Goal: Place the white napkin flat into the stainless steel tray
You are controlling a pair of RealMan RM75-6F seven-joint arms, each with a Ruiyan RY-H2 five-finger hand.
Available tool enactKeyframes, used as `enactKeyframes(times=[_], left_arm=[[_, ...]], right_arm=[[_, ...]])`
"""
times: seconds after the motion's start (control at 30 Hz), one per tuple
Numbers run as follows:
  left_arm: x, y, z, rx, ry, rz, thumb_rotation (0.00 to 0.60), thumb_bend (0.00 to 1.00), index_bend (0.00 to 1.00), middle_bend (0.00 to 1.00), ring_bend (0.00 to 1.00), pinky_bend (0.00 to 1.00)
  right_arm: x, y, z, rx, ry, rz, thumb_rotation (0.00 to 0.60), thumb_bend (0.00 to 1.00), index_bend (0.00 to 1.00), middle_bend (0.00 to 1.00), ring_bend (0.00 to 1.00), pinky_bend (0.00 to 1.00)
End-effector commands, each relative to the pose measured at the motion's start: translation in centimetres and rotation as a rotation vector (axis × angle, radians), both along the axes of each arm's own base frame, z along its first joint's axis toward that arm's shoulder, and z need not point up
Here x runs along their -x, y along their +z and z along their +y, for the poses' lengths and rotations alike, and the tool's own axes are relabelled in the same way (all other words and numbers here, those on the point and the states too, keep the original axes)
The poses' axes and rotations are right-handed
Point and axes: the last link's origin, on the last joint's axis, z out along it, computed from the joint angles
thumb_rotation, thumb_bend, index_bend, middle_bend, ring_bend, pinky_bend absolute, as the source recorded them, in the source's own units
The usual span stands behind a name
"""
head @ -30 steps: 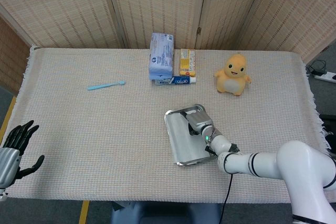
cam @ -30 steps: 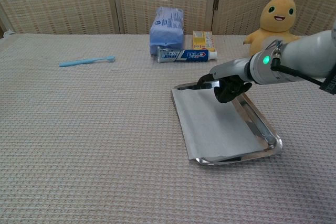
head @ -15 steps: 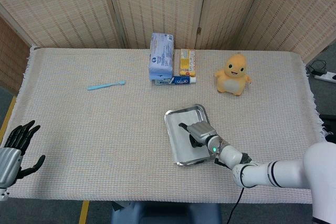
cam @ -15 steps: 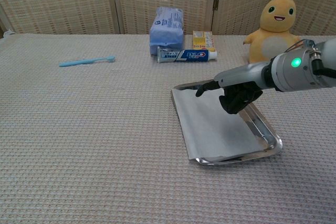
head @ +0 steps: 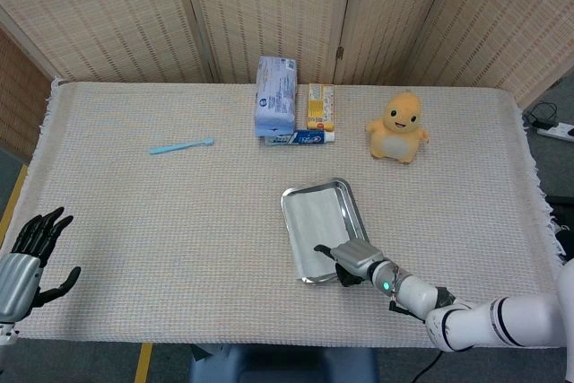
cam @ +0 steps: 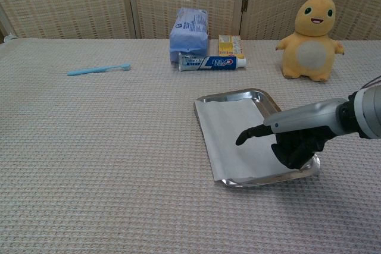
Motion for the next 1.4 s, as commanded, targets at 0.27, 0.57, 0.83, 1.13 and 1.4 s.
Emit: enactKeyframes(times=[0.27, 0.57, 0.83, 1.13, 1.4], left_arm=[[0.0, 0.2, -0.2, -0.005, -0.007, -0.006, 0.6, 0.43, 0.0, 0.0, 0.0, 0.0], [0.0, 0.2, -0.2, -0.005, -0.008, -0.003, 0.6, 0.43, 0.0, 0.0, 0.0, 0.0], [0.0, 0.1, -0.1, -0.004, -0.006, 0.003, 0.6, 0.43, 0.0, 0.0, 0.0, 0.0], [0.0, -0.1, 0.0, -0.002, -0.004, 0.011, 0.6, 0.43, 0.0, 0.0, 0.0, 0.0], [0.1, 0.0, 0.0, -0.004, -0.002, 0.011, 0.6, 0.43, 0.0, 0.0, 0.0, 0.0]], right_arm=[[0.3, -1.2, 1.8, -0.084, 0.007, -0.034, 0.523, 0.95, 0.0, 0.95, 0.9, 0.95], [1.1, -1.3, 1.7, -0.075, 0.017, -0.012, 0.523, 0.95, 0.0, 0.95, 0.9, 0.95], [2.3, -0.6, 1.8, -0.054, -0.001, 0.012, 0.522, 0.95, 0.0, 0.95, 0.9, 0.95], [1.6, -0.2, 1.8, -0.036, 0.004, -0.06, 0.521, 0.95, 0.0, 0.95, 0.9, 0.95], [1.5, 0.9, 1.0, 0.033, 0.014, -0.112, 0.521, 0.95, 0.0, 0.95, 0.9, 0.95]])
